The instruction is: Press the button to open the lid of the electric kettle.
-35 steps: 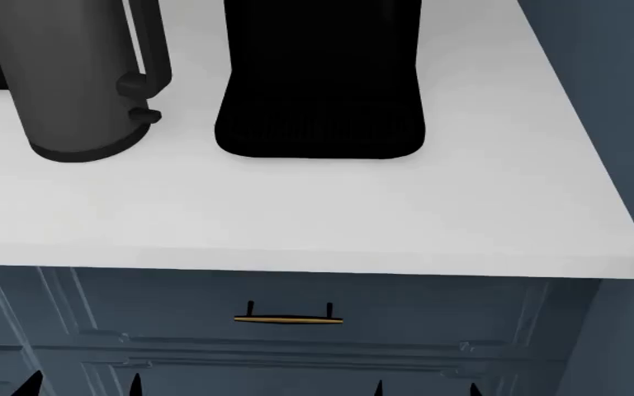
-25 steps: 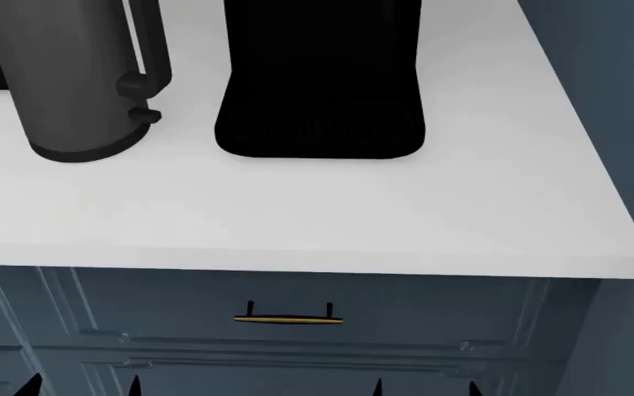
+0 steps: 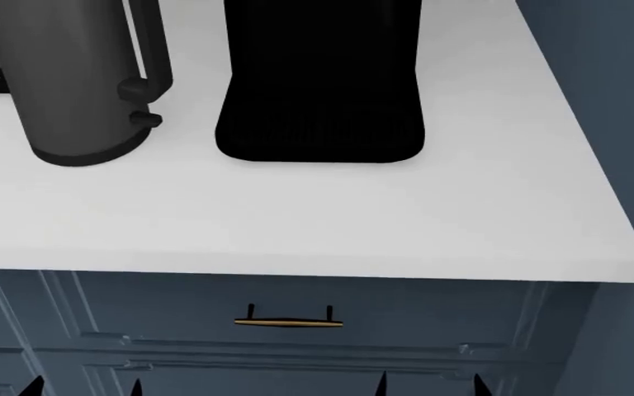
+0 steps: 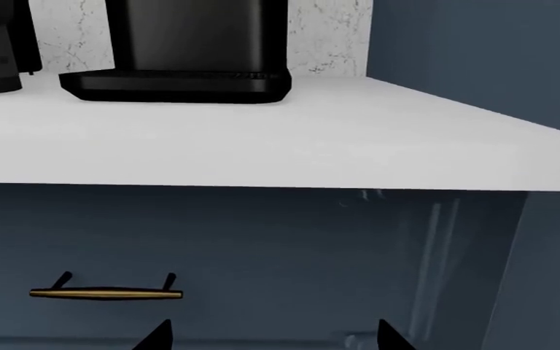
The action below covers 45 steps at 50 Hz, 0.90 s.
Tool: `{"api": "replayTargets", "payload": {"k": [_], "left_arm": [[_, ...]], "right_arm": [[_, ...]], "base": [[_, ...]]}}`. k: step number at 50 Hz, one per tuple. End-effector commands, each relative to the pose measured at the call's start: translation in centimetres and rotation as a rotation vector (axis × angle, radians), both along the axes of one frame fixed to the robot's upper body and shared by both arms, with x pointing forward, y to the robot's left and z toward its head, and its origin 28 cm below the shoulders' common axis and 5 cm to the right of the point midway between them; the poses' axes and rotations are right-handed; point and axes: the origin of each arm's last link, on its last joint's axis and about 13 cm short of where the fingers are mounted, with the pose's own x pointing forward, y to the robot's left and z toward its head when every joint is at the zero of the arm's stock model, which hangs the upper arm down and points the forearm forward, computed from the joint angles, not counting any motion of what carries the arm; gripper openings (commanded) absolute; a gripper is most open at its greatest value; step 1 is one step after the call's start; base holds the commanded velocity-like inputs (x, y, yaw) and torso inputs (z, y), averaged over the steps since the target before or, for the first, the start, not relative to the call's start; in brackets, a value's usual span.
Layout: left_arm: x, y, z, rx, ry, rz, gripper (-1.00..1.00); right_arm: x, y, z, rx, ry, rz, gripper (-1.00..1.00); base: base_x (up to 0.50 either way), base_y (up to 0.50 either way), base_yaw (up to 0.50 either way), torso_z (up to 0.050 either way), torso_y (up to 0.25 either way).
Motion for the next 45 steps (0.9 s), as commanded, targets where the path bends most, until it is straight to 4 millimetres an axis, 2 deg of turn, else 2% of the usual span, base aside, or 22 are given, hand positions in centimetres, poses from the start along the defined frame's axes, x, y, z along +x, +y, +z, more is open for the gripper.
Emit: {"api": "replayTargets", "payload": {"k": [1,36,39,40,42,44,45], "left_arm": [[0.0,0.0,0.0,0.007,-0.023,-0.022,1.00],[0.0,0.0,0.0,-0.001,-0.016,-0.025,1.00],[0.0,0.0,-0.1,-0.048,-0.028,0.020,1.00],[0.0,-0.1,-0.1,-0.093,-0.046,0.025,1.00],[0.1,-0.1,-0.1,-0.066,-0.050,0.020,1.00],[0.1,-0.1,-0.1,-0.077,-0.055,0.009,1.00],[0.1,0.0,-0.1,-0.040,-0.065,-0.013,1.00]], "right_arm": [[0.0,-0.1,0.0,-0.012,0.001,-0.004,1.00],[0.0,-0.1,0.0,-0.019,0.007,0.005,1.00],[0.0,-0.1,0.0,0.001,-0.003,-0.008,1.00],[0.0,-0.1,0.0,0.004,-0.005,-0.012,1.00],[0.1,0.0,0.0,0.056,-0.041,-0.011,1.00],[0.1,-0.1,0.0,-0.006,-0.071,-0.007,1.00],[0.2,-0.1,1.2,0.032,-0.086,-0.030,1.00]], "base": [[0.00,0.00,0.00,0.050,0.000],[0.00,0.00,0.00,0.050,0.000],[0.00,0.00,0.00,0.048,0.000],[0.00,0.00,0.00,0.000,0.000],[0.00,0.00,0.00,0.000,0.000],[0.00,0.00,0.00,0.000,0.000],[0.00,0.00,0.00,0.000,0.000]]}}
